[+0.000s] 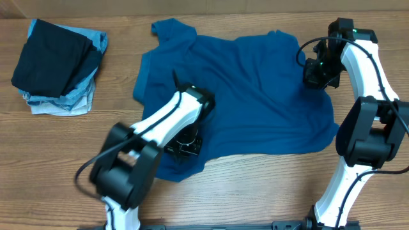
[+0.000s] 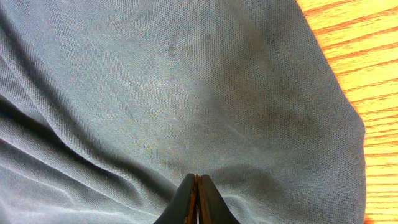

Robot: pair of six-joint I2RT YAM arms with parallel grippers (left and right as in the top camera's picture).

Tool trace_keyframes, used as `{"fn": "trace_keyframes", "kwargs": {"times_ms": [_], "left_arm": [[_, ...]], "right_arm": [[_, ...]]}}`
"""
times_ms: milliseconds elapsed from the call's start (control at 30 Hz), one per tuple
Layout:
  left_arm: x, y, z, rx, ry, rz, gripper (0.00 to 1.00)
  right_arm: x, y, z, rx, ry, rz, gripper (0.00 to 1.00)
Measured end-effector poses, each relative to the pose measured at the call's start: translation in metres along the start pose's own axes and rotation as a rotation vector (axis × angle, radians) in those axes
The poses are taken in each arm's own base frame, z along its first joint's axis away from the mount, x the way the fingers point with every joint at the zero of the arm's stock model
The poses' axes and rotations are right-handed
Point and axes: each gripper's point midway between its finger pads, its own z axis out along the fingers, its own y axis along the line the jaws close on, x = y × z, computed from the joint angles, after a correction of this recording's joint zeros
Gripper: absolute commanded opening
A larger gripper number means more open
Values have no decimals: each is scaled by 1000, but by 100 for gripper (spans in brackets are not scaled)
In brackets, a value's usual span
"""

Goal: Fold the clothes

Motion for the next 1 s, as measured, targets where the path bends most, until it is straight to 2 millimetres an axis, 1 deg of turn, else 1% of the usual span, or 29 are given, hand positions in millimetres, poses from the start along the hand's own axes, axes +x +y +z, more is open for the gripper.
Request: {"fn": "trace_keyframes", "kwargs": {"times_ms": [33, 67, 100, 133, 167, 200, 233, 267, 300, 333, 367, 400, 433, 467, 500, 533, 600, 633, 667, 700, 767, 800, 833, 867, 933, 967, 1000], "left_arm": [[-2, 0, -16, 17, -64, 4, 38], [-8, 1, -38, 25, -151, 1, 73], [-20, 2, -58, 29, -239, -9, 90], [-41, 4, -82, 39, -355, -25, 100], [-69, 6, -116, 65, -507, -46, 100], [-91, 12, -145, 85, -631, -58, 99], [-112, 25, -177, 101, -765, -80, 97], [-121, 37, -191, 102, -822, -98, 92], [-137, 53, -212, 108, -923, -128, 86], [-145, 67, -220, 107, -962, -158, 74], [-154, 86, -229, 101, -1013, -186, 64], [-161, 99, -232, 98, -1035, -204, 57], [-168, 109, -233, 99, -1052, -218, 47], [-180, 118, -227, 100, -1053, -230, 28], [-194, 122, -216, 100, -1040, -228, 10], [-214, 121, -195, 94, -1009, -210, 4], [-244, 112, -153, 93, -936, -170, 4], [-254, 108, -135, 92, -906, -153, 4], [-261, 106, -123, 95, -886, -145, 4], [-270, 102, -106, 97, -863, -138, 4], [-280, 99, -86, 99, -834, -133, 4], [-282, 99, -83, 99, -832, -133, 4], [-285, 99, -83, 99, -842, -134, 4], [-287, 99, -84, 100, -852, -134, 4], [-293, 99, -91, 97, -889, -127, 4], [-295, 100, -93, 95, -900, -124, 4], [-295, 100, -94, 94, -901, -121, 4]], "right_arm": [[0, 0, 0, 0, 0, -1, 14], [0, 0, 0, 0, 0, -1, 22], [0, 0, 0, 0, 0, -4, 35], [0, 0, 0, -2, -1, -5, 39], [0, 1, 0, -7, 1, -1, 40], [1, 2, 0, -12, 2, -2, 40], [1, 2, 0, -13, 3, -3, 40], [0, 3, 0, -15, 0, -3, 39], [-2, 4, 0, -22, -6, -4, 36], [-8, 8, 0, -42, -33, -10, 26], [-15, 10, -1, -54, -59, -17, 19], [-23, 13, -1, -69, -94, -20, 11], [-34, 16, -3, -79, -136, -33, 4], [-47, 20, -5, -91, -192, -51, 4], [-57, 25, -7, -97, -235, -67, 4], [-66, 31, -9, -103, -276, -80, 4], [-82, 49, -14, -116, -351, -136, 4], [-89, 58, -16, -120, -388, -176, 4], [-94, 68, -17, -123, -418, -215, 4], [-100, 84, -19, -128, -458, -279, 4], [-109, 107, -16, -107, -517, -367, 4], [-112, 113, -11, -95, -529, -387, 4], [-116, 120, 6, -80, -534, -410, 4], [-116, 121, 17, -72, -522, -417, 4], [-117, 117, 49, -52, -487, -420, 4], [-114, 110, 67, -40, -455, -413, 4], [-113, 106, 77, -29, -436, -406, 4]]}}
